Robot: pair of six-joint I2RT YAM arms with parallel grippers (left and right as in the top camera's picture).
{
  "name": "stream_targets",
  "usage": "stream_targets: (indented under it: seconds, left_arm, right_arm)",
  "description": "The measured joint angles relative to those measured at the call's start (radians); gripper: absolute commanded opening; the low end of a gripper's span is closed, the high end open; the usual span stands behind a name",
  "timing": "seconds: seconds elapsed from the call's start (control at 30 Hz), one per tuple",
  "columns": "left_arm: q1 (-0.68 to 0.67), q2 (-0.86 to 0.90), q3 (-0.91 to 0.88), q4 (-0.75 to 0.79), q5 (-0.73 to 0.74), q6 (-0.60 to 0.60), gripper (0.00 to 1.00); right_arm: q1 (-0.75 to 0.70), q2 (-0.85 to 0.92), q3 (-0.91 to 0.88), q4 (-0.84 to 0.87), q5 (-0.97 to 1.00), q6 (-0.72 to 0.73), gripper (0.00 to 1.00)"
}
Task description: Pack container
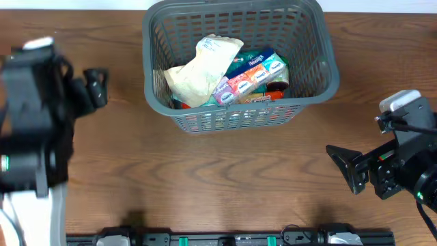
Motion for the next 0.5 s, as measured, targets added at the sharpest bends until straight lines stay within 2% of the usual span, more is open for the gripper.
stream_targets:
  seconds: [0.5]
  left_arm:
    - [0.127,-0.690,-0.765,0.263,0.020,-0.026,0.99]
  right_arm:
    - [0.000,0.000,0.000,0.000,0.000,0.000,0.99]
